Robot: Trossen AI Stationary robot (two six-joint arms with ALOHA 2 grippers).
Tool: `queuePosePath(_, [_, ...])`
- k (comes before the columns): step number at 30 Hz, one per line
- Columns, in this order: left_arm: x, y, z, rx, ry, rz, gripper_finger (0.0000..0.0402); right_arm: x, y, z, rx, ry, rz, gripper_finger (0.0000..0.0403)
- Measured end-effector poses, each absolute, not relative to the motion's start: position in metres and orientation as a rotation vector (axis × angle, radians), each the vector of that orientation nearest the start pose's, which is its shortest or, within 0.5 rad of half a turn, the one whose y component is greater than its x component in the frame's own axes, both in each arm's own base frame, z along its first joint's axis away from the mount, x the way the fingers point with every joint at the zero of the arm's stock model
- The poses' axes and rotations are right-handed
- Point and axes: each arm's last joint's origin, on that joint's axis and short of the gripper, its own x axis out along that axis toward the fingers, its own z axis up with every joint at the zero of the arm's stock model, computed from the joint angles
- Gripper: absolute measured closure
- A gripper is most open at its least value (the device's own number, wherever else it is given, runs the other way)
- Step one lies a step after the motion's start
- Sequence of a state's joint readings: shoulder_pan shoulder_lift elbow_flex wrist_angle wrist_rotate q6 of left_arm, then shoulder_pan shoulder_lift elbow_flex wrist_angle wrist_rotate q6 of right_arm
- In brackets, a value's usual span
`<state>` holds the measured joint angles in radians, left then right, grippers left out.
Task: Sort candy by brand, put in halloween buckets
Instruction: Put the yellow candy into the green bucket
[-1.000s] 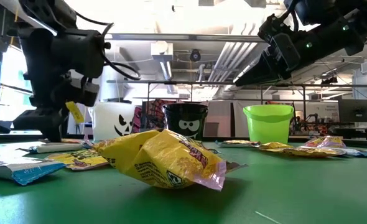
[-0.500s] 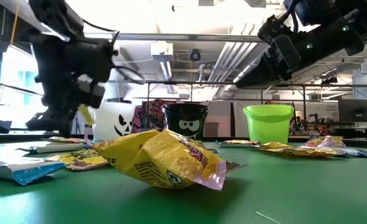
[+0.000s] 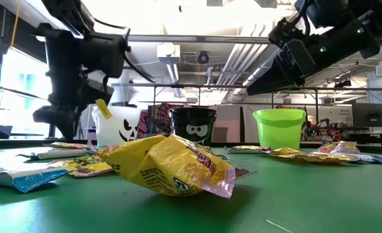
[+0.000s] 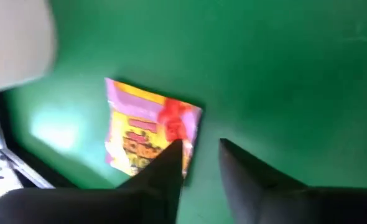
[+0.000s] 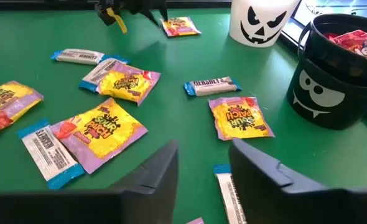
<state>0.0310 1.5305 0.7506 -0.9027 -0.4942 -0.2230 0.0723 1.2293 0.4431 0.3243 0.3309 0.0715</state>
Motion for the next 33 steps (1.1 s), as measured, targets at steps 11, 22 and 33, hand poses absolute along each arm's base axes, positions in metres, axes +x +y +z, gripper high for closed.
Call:
queuePosePath(11, [0.216,0.044,0.125,0.246,1.74,0.584,0.0179,0.232,0.007,0.179,-0.023,0.444,-0.27,0.0221])
queuePosePath(22, [0.214,0.063,0.12,0.135,1.79,0.467,0.0226,0.232,0.007,0.179,-0.02,0.443,-0.271,0.0222])
queuePosePath(33, [0.223,0.07,0.132,0.119,1.745,0.419,0.0391,0.232,0.007,0.179,-0.02,0.443,-0.271,0.0222])
